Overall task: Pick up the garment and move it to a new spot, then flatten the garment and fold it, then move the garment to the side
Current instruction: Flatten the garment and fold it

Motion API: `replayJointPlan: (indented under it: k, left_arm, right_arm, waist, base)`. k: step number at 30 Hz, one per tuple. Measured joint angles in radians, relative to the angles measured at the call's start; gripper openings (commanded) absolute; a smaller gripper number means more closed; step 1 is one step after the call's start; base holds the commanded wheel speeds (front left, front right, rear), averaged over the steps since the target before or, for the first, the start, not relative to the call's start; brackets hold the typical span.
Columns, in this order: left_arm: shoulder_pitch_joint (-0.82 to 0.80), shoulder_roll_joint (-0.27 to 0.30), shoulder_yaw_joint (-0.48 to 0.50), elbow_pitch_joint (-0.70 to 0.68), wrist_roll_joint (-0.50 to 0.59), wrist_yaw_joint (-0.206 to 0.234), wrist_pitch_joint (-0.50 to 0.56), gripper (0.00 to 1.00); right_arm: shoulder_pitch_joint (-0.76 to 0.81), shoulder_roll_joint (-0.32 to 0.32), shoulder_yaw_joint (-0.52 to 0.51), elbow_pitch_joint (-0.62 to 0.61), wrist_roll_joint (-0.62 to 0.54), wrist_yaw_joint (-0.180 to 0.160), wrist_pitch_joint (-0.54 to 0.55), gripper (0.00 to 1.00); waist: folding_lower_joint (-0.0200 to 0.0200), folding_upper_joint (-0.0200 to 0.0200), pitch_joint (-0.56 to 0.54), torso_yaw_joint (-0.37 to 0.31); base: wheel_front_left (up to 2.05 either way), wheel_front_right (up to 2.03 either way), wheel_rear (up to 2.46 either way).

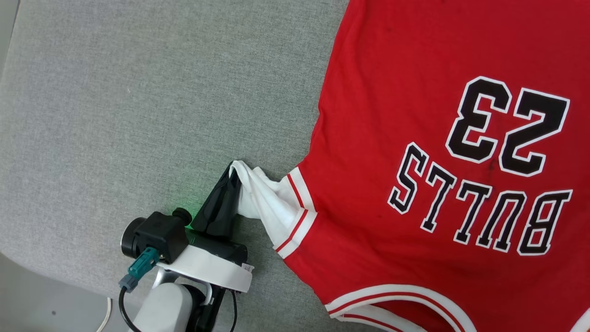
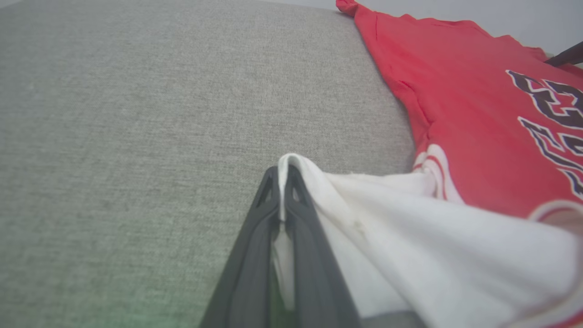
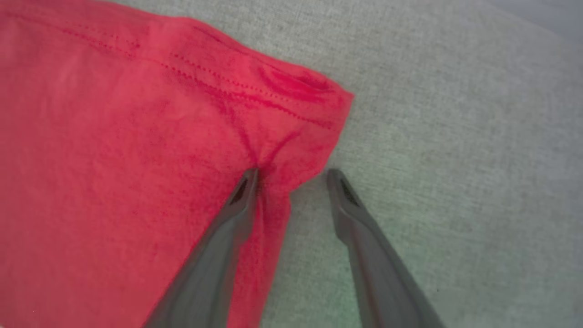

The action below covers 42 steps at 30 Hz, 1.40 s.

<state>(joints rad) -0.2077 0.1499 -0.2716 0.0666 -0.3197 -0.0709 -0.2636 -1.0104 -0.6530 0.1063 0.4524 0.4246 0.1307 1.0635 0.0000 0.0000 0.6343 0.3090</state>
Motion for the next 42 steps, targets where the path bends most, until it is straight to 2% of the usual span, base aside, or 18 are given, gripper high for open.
replayJointPlan:
  k: [12, 20, 27, 33, 37, 42]
  left_arm:
    - [0.022, -0.013, 0.045, 0.046, 0.018, -0.019, 0.000, 0.00]
    - [0.086, -0.005, 0.077, 0.058, 0.027, -0.021, 0.000, 0.00]
    - [0.146, 0.009, 0.098, 0.064, 0.029, -0.007, 0.000, 0.00]
    - [0.179, 0.026, 0.111, 0.064, 0.025, 0.002, 0.001, 0.00]
    - [0.202, 0.035, 0.118, 0.062, 0.019, 0.011, 0.004, 0.00]
    - [0.224, 0.044, 0.122, 0.062, 0.016, 0.018, 0.005, 0.00]
  right_arm:
    - [0.036, 0.022, 0.039, -0.012, 0.052, 0.000, -0.143, 0.00]
    - [0.170, -0.062, 0.090, -0.104, 0.162, 0.001, -0.245, 0.00]
    - [0.413, -0.150, 0.128, -0.268, 0.230, 0.001, -0.336, 0.00]
    - [0.660, -0.155, 0.019, -0.376, 0.267, 0.001, -0.392, 0.00]
    - [0.843, -0.116, -0.082, -0.442, 0.252, 0.001, -0.409, 0.00]
    - [1.055, -0.037, -0.204, -0.497, 0.233, 0.001, -0.392, 0.00]
  waist:
    - [0.0001, 0.0000, -0.089, -0.029]
    - [0.0001, 0.0000, -0.201, -0.066]
    - [0.0000, 0.0001, -0.295, -0.115]
    - [-0.0001, 0.0000, -0.360, -0.160]
    - [-0.0001, 0.0001, -0.390, -0.188]
    - [-0.0001, 0.0001, -0.415, -0.216]
  base:
    - [0.00, 0.00, 0.00]
    - [0.00, 0.00, 0.00]
    - [0.00, 0.00, 0.00]
    - [0.00, 0.00, 0.00]
    - [0.00, 0.00, 0.00]
    - [0.00, 0.00, 0.00]
